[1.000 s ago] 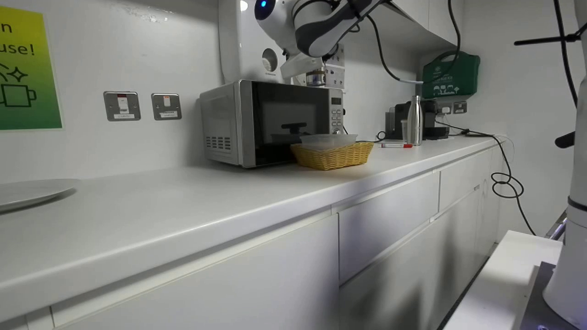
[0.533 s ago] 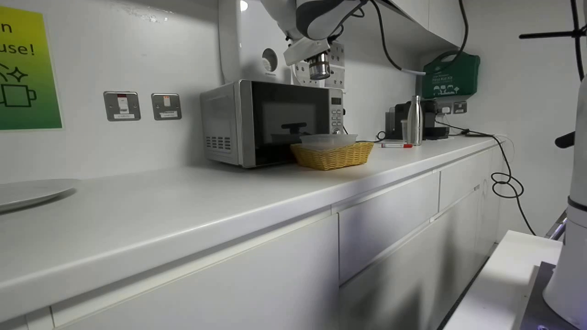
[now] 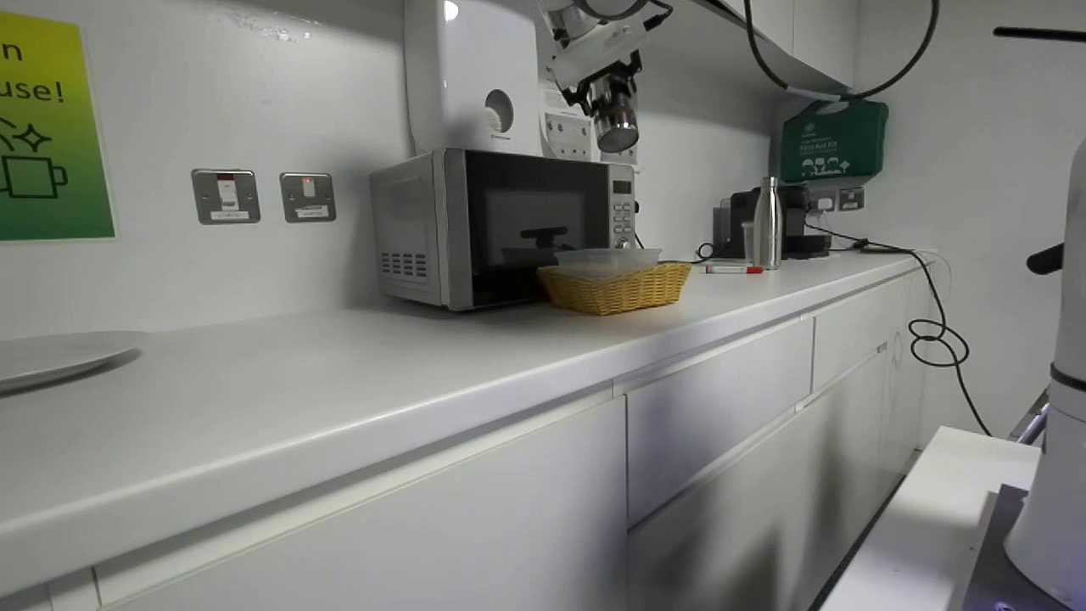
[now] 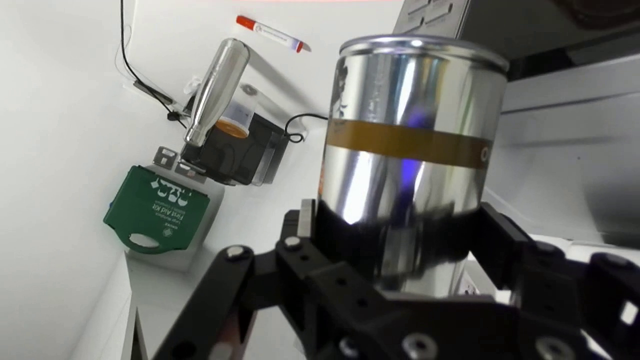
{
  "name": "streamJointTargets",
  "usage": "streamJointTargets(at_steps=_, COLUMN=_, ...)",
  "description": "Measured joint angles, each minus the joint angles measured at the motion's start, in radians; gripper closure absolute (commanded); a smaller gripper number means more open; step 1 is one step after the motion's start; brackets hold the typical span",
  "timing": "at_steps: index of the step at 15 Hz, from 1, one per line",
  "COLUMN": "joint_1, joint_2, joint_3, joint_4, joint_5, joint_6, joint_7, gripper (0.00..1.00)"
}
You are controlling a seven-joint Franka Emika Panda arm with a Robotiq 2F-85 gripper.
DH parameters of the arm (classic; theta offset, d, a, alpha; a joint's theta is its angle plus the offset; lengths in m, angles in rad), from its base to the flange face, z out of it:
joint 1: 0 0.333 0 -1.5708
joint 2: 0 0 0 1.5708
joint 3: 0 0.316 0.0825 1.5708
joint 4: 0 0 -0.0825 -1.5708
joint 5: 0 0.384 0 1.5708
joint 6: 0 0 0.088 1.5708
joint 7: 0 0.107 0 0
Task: Put the brown box in front of the microwave then put the flask in the colourless bowl
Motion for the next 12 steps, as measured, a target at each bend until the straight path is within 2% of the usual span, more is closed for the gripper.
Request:
streamJointTargets(at_steps=6, joint_1=0.000, joint_2=-0.155, joint_3=0.001, joint_4=-0.134, joint_5=0.192, joint_6=0.000, joint_7=-0.175, gripper=0.47)
streamJointTargets(at_steps=12, joint_1=0.000, joint_2=-0.278, joint_3=0.047, joint_4=-0.323, joint_5=0.189, joint_6=0.002, joint_7=-0.165, gripper=0.47)
